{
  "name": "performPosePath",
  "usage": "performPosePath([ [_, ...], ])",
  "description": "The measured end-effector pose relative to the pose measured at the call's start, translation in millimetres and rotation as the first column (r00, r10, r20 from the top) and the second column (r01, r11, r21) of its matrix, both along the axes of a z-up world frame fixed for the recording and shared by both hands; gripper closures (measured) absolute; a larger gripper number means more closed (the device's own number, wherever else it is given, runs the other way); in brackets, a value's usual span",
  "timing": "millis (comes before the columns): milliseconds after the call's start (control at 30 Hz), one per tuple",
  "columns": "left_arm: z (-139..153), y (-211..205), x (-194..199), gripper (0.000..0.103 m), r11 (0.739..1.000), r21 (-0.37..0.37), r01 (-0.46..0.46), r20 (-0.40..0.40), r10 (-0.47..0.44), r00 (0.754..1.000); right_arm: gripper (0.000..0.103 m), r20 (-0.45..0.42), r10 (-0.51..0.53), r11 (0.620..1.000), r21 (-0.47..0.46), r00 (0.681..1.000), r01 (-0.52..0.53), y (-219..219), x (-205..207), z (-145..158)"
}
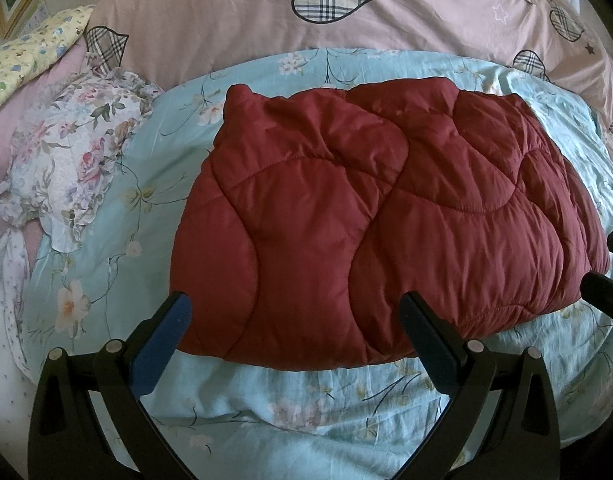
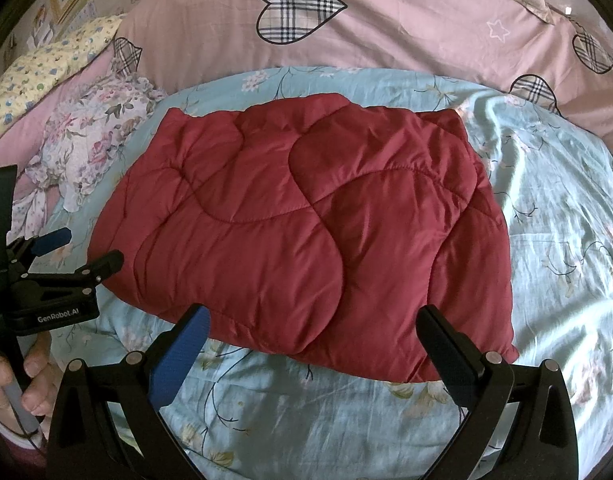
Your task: Fold large clothes
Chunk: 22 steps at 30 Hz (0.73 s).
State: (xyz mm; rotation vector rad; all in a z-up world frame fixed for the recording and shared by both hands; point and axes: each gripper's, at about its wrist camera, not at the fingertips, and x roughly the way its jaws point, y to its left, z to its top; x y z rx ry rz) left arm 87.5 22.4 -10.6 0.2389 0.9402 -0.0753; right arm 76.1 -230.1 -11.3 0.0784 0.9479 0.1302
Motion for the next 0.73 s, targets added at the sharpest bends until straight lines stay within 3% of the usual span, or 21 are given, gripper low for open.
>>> performPosePath([
  [733,-3.9,1.2,4.3,0.0,0.998,-0.063,0.011,-0.019,-0.012,1.0,0.0,0.005,-0.018,1.0,0.017,1.0,0.018,-5.5,3.0,-2.9],
])
